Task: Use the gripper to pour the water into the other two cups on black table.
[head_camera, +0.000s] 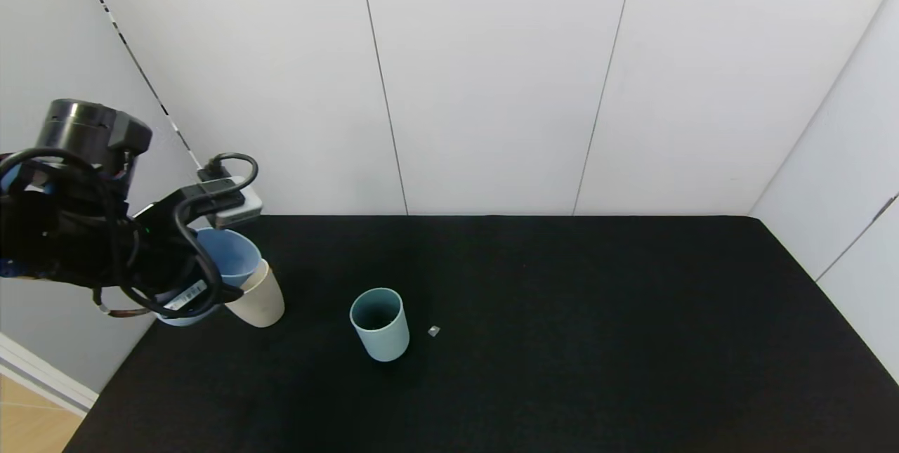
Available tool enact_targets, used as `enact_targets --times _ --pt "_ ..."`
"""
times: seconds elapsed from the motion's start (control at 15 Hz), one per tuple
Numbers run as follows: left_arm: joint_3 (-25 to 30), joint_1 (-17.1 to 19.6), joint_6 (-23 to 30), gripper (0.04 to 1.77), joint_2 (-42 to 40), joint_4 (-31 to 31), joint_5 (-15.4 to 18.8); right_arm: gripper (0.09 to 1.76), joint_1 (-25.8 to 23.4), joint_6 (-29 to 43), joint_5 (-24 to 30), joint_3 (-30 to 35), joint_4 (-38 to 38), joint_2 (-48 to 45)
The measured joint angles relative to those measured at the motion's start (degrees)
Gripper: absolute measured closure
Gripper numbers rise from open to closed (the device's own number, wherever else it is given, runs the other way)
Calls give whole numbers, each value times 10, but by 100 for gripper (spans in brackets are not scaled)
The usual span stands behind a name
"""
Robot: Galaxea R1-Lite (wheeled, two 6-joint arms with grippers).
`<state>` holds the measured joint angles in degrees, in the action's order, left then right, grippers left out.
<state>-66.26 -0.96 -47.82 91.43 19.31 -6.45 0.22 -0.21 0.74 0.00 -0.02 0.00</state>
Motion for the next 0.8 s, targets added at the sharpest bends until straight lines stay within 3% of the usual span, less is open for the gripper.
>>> enact_targets --times 0.4,0.53,0.8 --pt "9 114 -21 58 -12 1 12 14 0 0 0 0 0 0" --pt "18 134 -26 58 -10 -1 12 14 0 0 0 0 0 0" --pt "22 140 -30 58 4 -4 11 14 0 0 0 0 0 0"
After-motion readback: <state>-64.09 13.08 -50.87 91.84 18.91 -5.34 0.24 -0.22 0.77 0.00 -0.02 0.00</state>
